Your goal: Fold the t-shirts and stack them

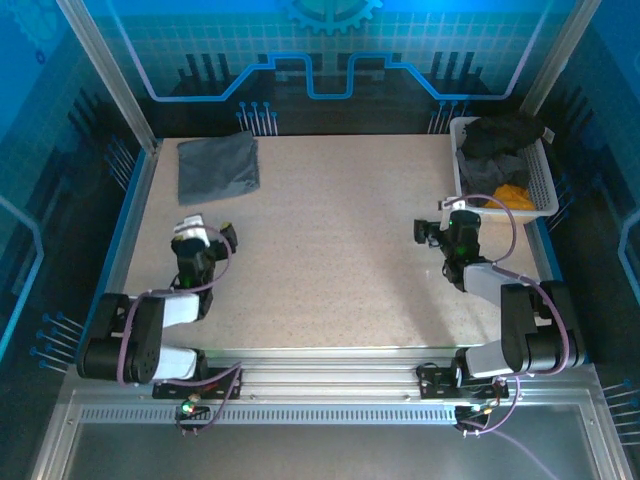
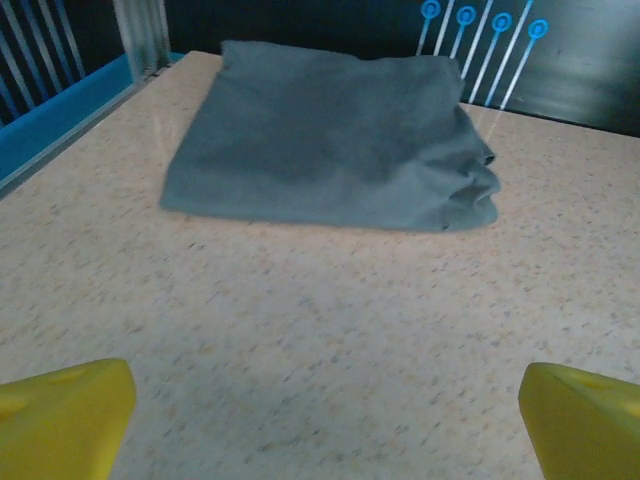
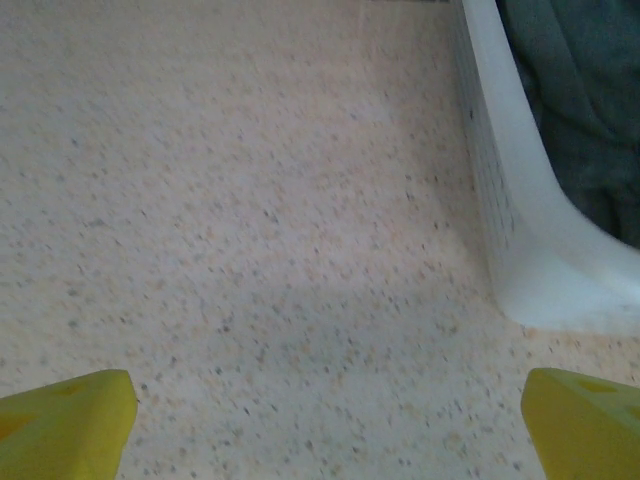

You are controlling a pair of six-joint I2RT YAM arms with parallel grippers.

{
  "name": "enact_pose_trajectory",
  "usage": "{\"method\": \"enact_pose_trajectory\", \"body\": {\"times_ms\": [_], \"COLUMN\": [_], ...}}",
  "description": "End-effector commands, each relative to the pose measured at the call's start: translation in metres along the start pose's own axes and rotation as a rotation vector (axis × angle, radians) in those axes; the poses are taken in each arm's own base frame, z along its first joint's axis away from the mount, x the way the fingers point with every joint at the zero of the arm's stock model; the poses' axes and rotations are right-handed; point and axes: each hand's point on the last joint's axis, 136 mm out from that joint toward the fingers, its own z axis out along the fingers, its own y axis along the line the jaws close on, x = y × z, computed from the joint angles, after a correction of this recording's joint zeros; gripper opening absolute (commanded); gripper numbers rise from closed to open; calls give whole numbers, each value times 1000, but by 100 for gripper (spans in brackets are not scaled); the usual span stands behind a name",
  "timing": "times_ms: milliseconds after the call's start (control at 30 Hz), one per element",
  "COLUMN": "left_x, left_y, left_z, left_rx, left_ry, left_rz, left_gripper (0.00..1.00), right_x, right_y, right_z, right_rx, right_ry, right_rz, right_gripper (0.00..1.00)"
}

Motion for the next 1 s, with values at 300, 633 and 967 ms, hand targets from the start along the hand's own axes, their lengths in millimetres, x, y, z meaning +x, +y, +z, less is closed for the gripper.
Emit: {"method": "enact_pose_trajectory", "body": {"times_ms": [300,633,967], "left_x": [-5,-5,-5], "left_y": [-27,-29,-29], "left_z": [34,35,35], "left_rx": [113,100,98], "left_ry": [28,28,29], "left_rz": [59,80,79], "left_gripper": [99,99,99], "right_x": [5,5,5], "right_y": [23,24,24], "right_z": [6,6,6], "right_rx": [-107,-103,-108], "right_ry": [-94,-98,-96], "right_rz": [-62,-66,-65], "right_gripper": [100,100,100]}}
